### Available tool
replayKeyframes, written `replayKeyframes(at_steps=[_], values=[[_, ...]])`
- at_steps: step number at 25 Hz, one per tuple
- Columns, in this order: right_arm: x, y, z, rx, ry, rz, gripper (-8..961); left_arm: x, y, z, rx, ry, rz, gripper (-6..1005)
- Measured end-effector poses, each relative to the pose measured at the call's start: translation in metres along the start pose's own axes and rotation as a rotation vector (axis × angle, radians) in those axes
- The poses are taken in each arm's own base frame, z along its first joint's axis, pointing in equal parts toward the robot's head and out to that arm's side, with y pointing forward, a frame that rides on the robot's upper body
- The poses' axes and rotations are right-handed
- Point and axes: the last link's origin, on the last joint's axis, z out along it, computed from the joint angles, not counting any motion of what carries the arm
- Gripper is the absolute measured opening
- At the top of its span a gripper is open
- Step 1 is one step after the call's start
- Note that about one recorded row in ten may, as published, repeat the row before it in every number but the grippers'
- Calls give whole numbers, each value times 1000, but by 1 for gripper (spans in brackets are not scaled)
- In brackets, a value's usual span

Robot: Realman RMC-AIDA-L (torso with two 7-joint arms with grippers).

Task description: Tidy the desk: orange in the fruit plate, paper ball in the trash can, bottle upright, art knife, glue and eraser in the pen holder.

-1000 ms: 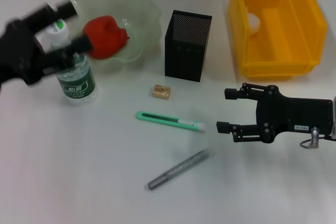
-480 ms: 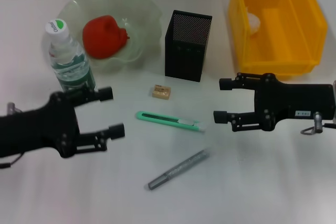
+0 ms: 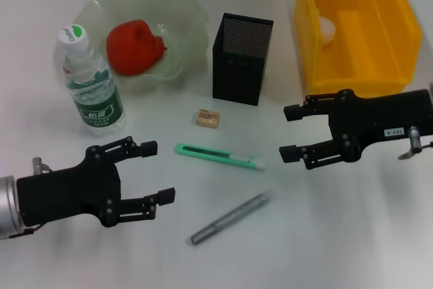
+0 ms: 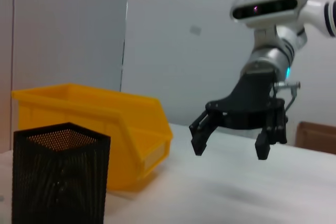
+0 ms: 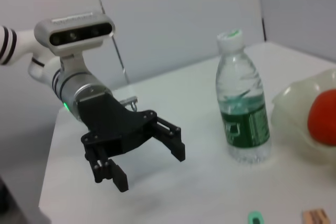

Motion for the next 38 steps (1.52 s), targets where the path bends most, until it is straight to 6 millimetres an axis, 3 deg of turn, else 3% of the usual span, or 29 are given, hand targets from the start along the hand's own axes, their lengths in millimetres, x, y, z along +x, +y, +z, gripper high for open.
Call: replayKeyframes(at_steps=[4,15,25,38], values=[[-12,-5,5,-22,83,-14,824,-5,2,0,13,-7,18,847],[-68,-13,52,-110,448,-132,818,-9,2,-7,27,-21,23,847],[-78,-14,93,-57,649,-253,807,-10,3,-8,29,-22,15,847],[-66,-14,117,12,702,-276,792,-10,3,-8,36,-17,-15,847]])
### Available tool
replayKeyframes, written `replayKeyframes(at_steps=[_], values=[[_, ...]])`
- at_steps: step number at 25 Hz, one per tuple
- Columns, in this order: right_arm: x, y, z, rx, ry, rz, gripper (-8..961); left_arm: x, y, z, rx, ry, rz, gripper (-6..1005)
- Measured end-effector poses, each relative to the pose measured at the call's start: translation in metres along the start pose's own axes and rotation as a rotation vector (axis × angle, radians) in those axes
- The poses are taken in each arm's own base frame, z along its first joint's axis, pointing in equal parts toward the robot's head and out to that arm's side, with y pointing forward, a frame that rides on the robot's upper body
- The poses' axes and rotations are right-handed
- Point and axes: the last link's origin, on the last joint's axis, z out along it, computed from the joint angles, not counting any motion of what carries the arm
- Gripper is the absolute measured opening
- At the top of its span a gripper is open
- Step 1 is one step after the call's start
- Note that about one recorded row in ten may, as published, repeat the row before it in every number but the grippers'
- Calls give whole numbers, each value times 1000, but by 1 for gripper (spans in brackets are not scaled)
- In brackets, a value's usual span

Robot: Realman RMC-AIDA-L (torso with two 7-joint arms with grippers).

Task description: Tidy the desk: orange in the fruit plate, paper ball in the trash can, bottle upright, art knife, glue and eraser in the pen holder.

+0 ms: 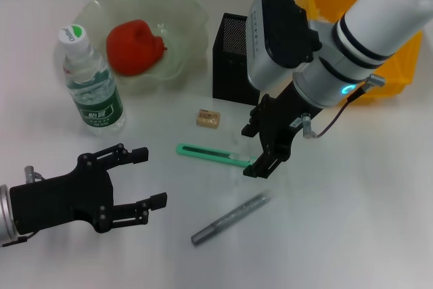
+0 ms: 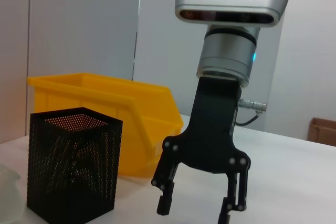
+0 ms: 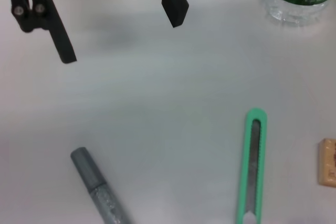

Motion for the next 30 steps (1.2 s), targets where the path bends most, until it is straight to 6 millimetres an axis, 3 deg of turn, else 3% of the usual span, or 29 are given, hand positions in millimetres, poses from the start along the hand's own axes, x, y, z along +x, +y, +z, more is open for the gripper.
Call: replayKeyframes(at_steps=[2,10,30], values=[[0,0,2,7,0,-1,790,0,0,0,1,0,-1,847],[1,1,10,20,4,-13,604,2,-3,0,3,4,2,847],[3,3,16,29,18,-27,403,3,-5,1,10,4,6,847]])
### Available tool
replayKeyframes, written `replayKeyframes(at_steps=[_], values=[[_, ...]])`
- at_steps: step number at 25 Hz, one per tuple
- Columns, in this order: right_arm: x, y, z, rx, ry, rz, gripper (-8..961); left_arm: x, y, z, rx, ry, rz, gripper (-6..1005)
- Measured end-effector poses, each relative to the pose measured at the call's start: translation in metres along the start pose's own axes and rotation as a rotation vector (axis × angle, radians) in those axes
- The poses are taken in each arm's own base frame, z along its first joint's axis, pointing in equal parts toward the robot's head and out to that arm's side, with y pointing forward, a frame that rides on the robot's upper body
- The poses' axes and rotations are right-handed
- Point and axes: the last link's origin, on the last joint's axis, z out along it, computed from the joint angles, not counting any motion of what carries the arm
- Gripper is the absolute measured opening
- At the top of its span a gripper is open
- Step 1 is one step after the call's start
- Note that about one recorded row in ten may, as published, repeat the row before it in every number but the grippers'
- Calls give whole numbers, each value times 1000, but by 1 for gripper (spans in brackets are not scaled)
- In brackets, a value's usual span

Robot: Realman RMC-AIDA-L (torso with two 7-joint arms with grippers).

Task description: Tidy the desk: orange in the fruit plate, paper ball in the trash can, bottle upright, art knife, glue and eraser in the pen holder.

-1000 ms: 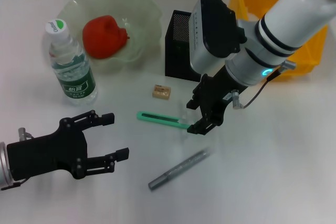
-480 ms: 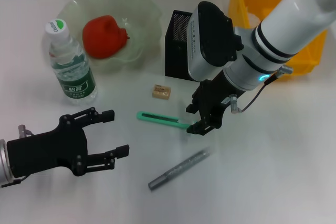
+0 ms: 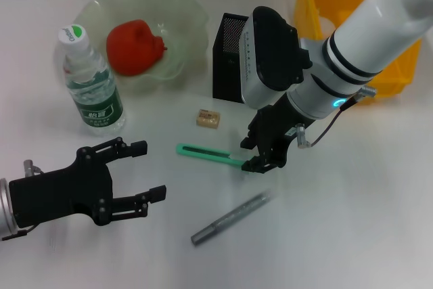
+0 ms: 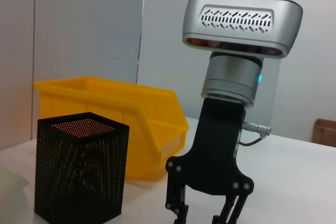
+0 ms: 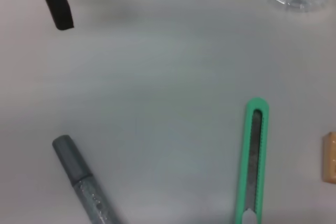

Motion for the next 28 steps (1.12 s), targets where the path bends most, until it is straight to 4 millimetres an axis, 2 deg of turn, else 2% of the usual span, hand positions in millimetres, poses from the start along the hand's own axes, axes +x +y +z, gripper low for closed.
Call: replayKeyframes(at_steps=[13,16,28], values=[[4,4,4,-10,15,-5,391,0,0,0,5,-1,-1,847],[4,4,4,-10,15,-5,318,0,0,1,5,-1,-1,847],[4,3,4,-3,13,-3,273,0,0,1,5,-1,0,847]])
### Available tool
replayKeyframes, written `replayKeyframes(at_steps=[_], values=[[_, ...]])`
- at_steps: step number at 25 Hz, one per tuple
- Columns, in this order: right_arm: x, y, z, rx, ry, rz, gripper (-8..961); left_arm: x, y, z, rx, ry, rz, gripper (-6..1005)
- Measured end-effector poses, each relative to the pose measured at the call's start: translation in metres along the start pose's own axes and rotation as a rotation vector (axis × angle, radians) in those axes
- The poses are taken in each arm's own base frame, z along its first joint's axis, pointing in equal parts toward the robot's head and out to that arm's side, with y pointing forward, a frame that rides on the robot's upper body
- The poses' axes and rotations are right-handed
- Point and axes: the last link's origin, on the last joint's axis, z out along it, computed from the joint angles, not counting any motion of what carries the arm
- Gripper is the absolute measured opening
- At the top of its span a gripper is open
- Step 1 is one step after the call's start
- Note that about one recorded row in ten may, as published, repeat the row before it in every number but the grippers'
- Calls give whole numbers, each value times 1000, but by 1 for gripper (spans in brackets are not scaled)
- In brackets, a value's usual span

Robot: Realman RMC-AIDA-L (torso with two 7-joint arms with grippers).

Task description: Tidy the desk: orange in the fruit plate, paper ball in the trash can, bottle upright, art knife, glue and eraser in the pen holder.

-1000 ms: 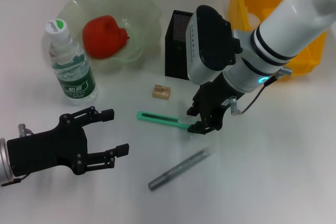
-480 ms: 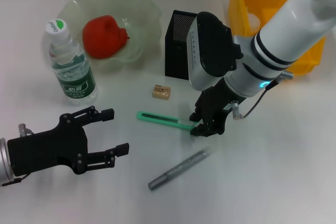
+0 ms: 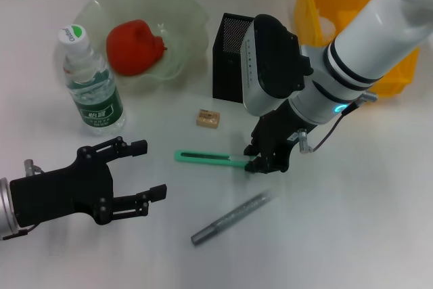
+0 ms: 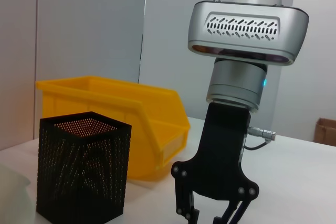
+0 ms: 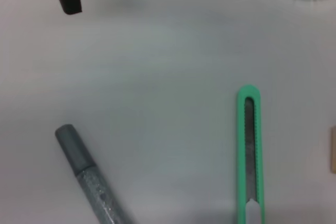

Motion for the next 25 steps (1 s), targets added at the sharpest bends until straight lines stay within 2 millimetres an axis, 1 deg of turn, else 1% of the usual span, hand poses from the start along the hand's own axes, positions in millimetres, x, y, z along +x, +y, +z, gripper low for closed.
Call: replayKeyframes(at_steps=[4,18,23,25], values=[[1,0,0,1,2,0,235,0,0,0,3,2,0,847],[2,0,1,1,9,-1,238,1,-1,0,3,3,2,847],[2,0,1,1,9,-4,180,1,-1,0,4,4,2,847],[1,0,0,1,5,-5,180,1,-1,0,5,4,2,847]])
